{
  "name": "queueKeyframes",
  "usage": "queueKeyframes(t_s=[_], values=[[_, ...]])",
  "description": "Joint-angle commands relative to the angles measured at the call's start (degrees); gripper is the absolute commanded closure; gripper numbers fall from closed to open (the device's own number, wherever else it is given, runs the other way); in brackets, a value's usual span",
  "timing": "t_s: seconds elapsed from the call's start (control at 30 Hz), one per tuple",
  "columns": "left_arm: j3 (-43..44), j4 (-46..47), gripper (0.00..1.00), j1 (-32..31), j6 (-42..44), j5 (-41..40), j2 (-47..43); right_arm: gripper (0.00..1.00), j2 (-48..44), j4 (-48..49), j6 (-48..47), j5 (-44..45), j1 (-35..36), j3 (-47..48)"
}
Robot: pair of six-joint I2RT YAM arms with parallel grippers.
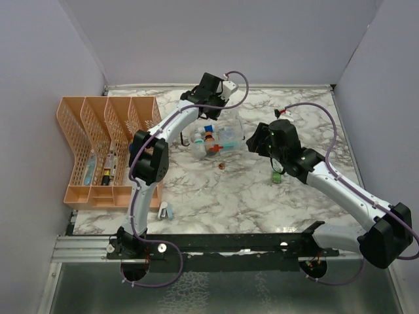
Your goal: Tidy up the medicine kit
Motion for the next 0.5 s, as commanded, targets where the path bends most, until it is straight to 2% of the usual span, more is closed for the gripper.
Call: queueKeyframes(t_s=[0.0,0.23,0.47], values=[[-0.08,2.69,0.83,-1.29,-12.31,-4.64,1.8,0.5,-1.35,-0.44,0.85,1.97,-0.36,0.01],[-6.32,8.36,0.83,-2.39,-17.97,-11.09,-0.69,0.5,-1.51,-0.66,1.02,2.68,-0.36,-0.21],[-7.41,7.93,0.78,-2.66,-18.41,-8.36,-5.46,0.5,-1.0,-2.38,0.67,6.48,-0.36,0.98]])
